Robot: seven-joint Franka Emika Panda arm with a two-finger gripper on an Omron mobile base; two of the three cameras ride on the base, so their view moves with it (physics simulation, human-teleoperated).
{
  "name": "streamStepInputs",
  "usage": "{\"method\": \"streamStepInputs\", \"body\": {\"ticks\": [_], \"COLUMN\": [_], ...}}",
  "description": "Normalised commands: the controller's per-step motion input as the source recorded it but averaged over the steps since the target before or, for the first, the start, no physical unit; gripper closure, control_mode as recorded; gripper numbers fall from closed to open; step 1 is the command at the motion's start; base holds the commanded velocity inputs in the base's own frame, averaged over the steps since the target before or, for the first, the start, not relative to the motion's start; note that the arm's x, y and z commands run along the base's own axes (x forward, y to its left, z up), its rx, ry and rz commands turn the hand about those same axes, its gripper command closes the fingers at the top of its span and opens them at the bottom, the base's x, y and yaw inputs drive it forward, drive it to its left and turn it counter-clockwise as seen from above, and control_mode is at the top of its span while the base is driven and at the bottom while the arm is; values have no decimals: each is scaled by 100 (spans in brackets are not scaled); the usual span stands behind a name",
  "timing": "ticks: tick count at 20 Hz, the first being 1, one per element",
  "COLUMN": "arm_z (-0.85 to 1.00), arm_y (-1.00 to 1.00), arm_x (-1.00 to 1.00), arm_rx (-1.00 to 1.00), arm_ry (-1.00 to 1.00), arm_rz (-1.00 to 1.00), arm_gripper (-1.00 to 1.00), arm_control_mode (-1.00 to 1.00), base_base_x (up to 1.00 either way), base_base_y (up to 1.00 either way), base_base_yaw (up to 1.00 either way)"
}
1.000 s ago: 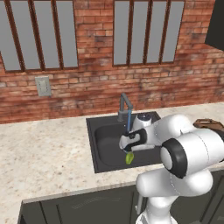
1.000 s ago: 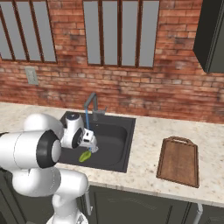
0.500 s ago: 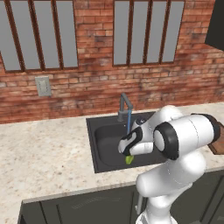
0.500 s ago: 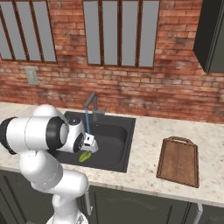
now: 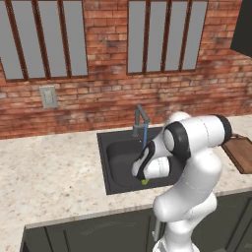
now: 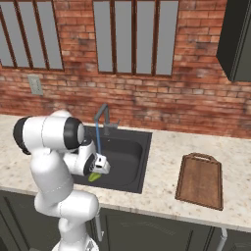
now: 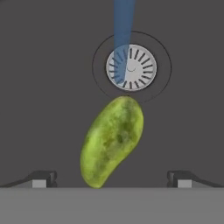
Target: Pick the mango from the sink and place it on the cutting board to airdry. Then turn off the sink faucet.
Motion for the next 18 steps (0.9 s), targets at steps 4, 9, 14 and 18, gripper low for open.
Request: {"method": "streamStepInputs", "body": {"ticks": [4, 9, 14, 18], "arm_z": [-28, -24, -20, -22], "arm_y": [1, 1, 0, 1], "arm_x": [16, 20, 23, 24], "arm_rx": [0, 0, 0, 0], "arm_ry": [0, 0, 0, 0], "arm_rz": [0, 0, 0, 0], "arm_gripper": [-100, -100, -100, -100], "arm_control_mode": [-100, -100, -100, -100], "base_base_x": [0, 0, 0, 0], "base_base_y": [0, 0, 0, 0], "base_base_yaw": [0, 0, 0, 0]}}
